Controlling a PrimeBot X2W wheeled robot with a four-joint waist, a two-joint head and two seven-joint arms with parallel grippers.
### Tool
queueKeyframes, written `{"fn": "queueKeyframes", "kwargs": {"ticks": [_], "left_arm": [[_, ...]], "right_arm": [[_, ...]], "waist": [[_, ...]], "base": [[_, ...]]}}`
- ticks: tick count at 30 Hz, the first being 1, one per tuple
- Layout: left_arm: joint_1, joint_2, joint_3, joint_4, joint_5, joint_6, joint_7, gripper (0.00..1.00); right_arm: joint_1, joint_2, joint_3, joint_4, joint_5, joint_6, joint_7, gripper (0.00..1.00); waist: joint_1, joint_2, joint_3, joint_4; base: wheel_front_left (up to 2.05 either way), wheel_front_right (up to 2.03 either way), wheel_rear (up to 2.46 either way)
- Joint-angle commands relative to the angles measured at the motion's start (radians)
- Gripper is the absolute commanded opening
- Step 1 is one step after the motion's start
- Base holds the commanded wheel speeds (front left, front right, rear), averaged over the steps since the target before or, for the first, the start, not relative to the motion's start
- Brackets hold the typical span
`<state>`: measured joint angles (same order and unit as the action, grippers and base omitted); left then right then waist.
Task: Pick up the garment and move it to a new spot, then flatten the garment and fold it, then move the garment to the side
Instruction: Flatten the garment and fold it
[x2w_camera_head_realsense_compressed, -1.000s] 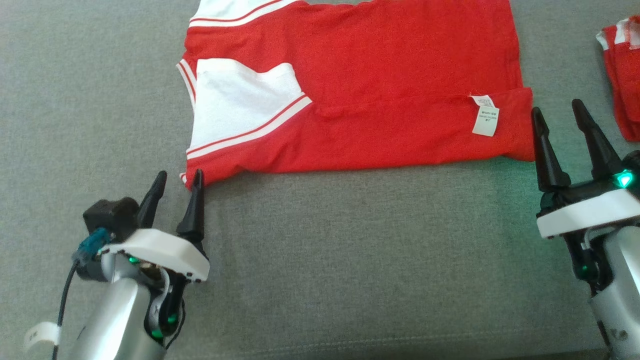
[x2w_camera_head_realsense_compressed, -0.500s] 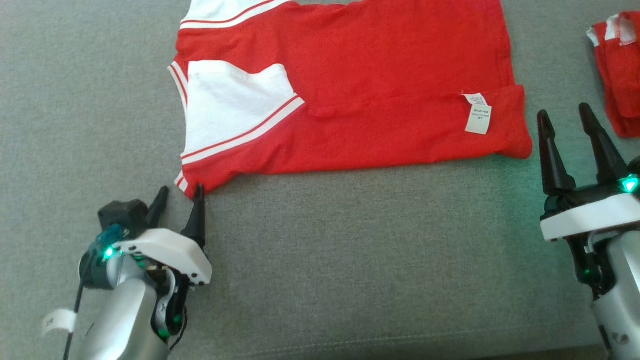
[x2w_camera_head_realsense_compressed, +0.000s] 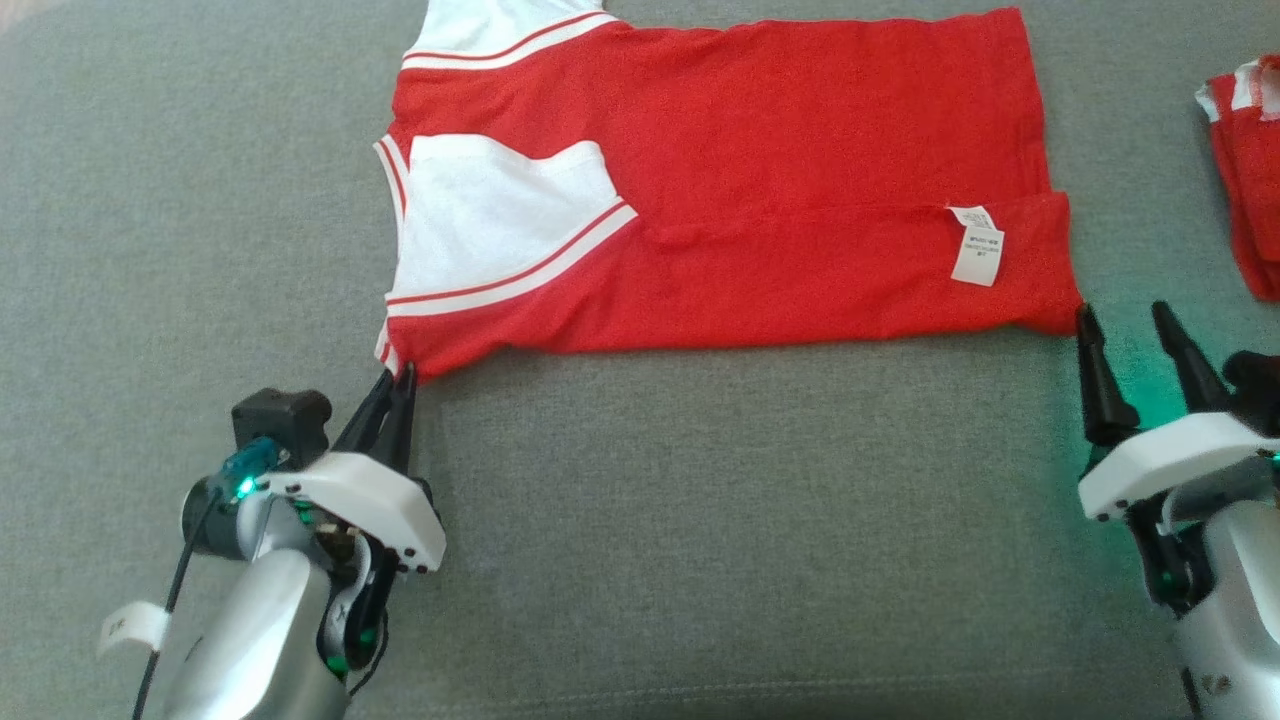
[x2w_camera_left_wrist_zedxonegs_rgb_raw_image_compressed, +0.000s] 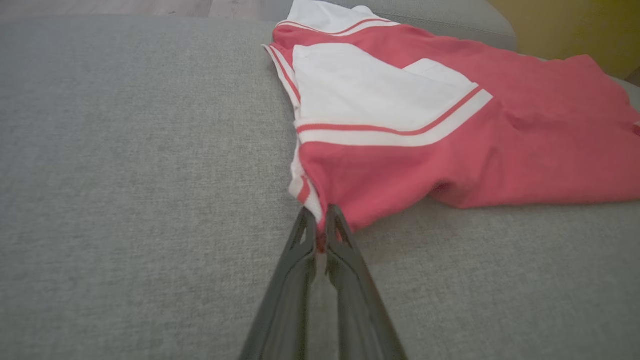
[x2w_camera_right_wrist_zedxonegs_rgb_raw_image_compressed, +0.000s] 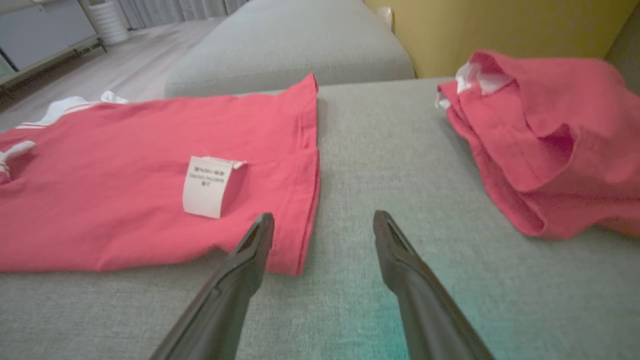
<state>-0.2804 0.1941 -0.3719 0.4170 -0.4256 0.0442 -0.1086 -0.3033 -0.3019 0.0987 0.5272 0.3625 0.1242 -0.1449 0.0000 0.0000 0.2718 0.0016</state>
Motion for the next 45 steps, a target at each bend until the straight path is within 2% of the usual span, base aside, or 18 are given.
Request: {"fn": "queueKeyframes", "kwargs": {"ticks": [1,9,11,15,23,33,41,45], "left_arm": [[-0.009,0.033,0.034,-0.033,-0.002,0.004,0.0,0.0],[-0.011,0.048,0.023,-0.079,0.007,0.012,0.014,0.0],[-0.01,0.05,0.018,-0.087,0.01,0.014,0.018,0.0],[-0.009,0.057,0.016,-0.091,0.009,0.014,0.017,0.0],[0.024,0.084,0.012,-0.118,0.004,0.014,0.027,0.0],[0.164,0.13,0.0,-0.243,-0.008,0.027,0.06,0.0],[0.307,0.138,-0.027,-0.345,-0.013,0.063,0.089,0.0],[0.369,0.15,-0.033,-0.394,-0.034,0.06,0.102,0.0]], "right_arm": [[-0.033,-0.003,0.01,-0.018,-0.009,0.007,0.005,1.0],[-0.093,0.039,-0.03,0.095,-0.049,0.007,0.102,1.0],[-0.094,0.047,-0.032,0.114,-0.052,0.007,0.131,0.76],[-0.082,0.053,-0.008,0.118,-0.035,0.007,0.196,0.0],[-0.035,0.006,0.011,0.063,0.0,0.007,0.243,0.0],[0.115,-0.108,0.034,-0.094,0.059,0.007,0.29,0.0],[0.281,-0.134,0.003,-0.226,0.07,0.007,0.32,0.0],[0.367,-0.129,-0.033,-0.305,0.063,0.007,0.336,0.0]], "waist": [[0.0,0.0,0.001,0.003],[0.0,0.0,0.006,0.026],[0.0,0.0,0.004,0.032],[0.0,0.0,-0.001,0.037],[0.0,0.0,-0.034,0.038],[0.0,0.0,-0.078,0.039],[0.0,0.0,-0.1,0.04],[0.0,0.0,-0.106,0.04]], "base": [[0.0,0.0,0.0],[0.0,0.0,0.0],[0.0,0.0,0.0],[0.0,0.0,0.0],[0.0,0.0,0.0],[0.0,0.0,0.0],[0.0,0.0,0.0],[0.0,0.0,0.0]]}}
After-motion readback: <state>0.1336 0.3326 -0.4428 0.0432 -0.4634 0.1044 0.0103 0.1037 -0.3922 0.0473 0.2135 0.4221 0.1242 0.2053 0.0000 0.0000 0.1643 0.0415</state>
